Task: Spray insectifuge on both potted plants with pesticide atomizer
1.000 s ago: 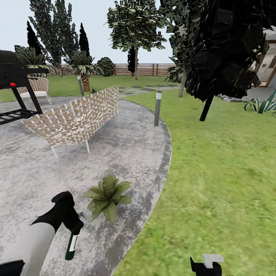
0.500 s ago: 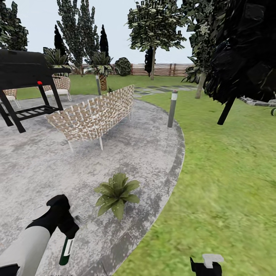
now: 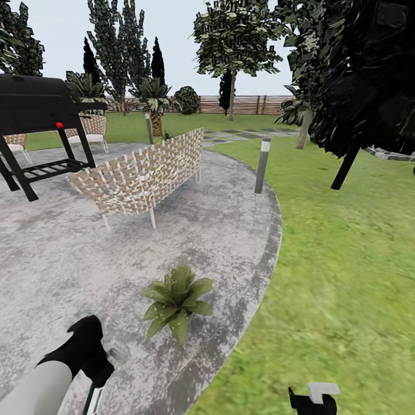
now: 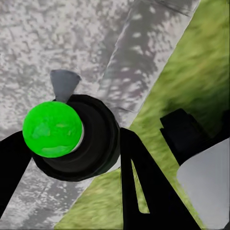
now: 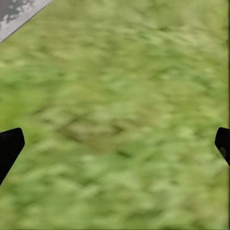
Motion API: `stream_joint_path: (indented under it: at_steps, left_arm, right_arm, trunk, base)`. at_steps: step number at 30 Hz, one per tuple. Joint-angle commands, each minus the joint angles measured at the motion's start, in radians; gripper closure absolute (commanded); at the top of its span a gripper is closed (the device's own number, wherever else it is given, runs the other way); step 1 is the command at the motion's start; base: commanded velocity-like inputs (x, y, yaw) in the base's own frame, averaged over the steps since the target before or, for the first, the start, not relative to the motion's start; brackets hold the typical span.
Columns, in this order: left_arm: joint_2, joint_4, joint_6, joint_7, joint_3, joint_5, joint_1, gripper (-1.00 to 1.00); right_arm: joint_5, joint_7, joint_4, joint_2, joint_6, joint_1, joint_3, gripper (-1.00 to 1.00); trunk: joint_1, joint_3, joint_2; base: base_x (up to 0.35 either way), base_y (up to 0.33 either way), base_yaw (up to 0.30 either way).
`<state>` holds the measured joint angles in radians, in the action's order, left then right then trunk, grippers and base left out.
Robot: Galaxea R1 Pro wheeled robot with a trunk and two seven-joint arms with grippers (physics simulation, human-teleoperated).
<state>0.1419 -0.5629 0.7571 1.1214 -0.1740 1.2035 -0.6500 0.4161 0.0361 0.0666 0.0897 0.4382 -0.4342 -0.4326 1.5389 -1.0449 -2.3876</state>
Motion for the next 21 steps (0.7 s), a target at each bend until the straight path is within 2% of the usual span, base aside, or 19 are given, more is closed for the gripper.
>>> stream_joint_path:
  at_steps: [1, 4, 6, 12, 21]
  left_arm:
    - [-0.002, 0.001, 0.005, -0.032, -0.023, -0.027, 0.004, 1.00]
    - [-0.003, 0.003, 0.003, -0.111, -0.045, -0.087, 0.008, 1.00]
    - [-0.003, 0.003, 0.002, -0.134, -0.048, -0.104, 0.008, 1.00]
    - [-0.007, 0.003, 0.002, -0.146, -0.051, -0.117, 0.009, 1.00]
    - [-0.015, 0.025, 0.002, -0.148, -0.051, -0.118, 0.010, 1.00]
  right_arm:
    - [0.010, 0.004, -0.001, 0.000, 0.004, -0.001, -0.006, -1.00]
    - [0.010, 0.005, -0.001, 0.001, 0.004, 0.000, -0.006, -1.00]
    - [0.009, 0.005, -0.001, 0.001, 0.004, -0.001, -0.006, -1.00]
    - [0.009, 0.005, -0.001, 0.001, 0.004, -0.001, -0.006, -1.00]
    - [0.009, 0.005, -0.001, 0.001, 0.004, -0.001, -0.006, -1.00]
  trunk:
    - [0.000, -0.001, 0.000]
    - [0.000, -0.001, 0.000]
    - [0.000, -0.001, 0.000]
    - [0.000, -0.001, 0.000]
    - [0.000, -0.001, 0.000]
  base:
    - [0.004, 0.001, 0.000]
    - [0.002, 0.001, 0.030]
    - [0.000, 0.000, 0.181]
    - [0.104, 0.000, 0.226]
    - [0.295, 0.014, 0.015]
